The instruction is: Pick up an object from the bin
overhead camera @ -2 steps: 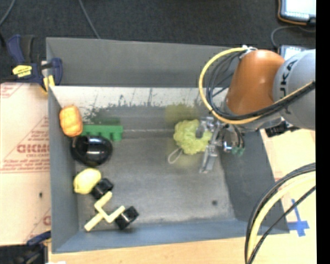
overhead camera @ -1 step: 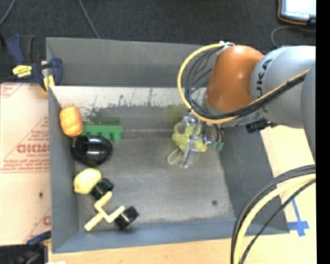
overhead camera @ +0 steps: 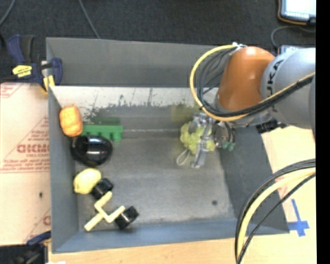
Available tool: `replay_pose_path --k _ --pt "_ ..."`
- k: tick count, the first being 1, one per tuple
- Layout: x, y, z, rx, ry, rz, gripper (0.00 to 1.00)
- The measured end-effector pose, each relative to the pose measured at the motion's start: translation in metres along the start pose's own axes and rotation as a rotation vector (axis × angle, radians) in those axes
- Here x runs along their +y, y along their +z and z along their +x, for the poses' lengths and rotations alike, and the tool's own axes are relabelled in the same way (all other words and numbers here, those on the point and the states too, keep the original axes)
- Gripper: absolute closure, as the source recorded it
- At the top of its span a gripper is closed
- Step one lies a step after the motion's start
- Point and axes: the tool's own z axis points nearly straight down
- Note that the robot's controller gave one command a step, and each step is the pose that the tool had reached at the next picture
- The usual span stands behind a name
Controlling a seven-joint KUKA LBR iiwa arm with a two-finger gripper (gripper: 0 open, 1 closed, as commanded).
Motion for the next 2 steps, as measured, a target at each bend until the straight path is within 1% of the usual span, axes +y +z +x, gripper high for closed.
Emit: replay_pose_path --k 1,2 --pt "0.004 0.035 -0.002 -0.014 0.104 -0.008 0.00" --pt "-0.006 0.060 -0.002 -0.004 0.105 -0.002 0.00"
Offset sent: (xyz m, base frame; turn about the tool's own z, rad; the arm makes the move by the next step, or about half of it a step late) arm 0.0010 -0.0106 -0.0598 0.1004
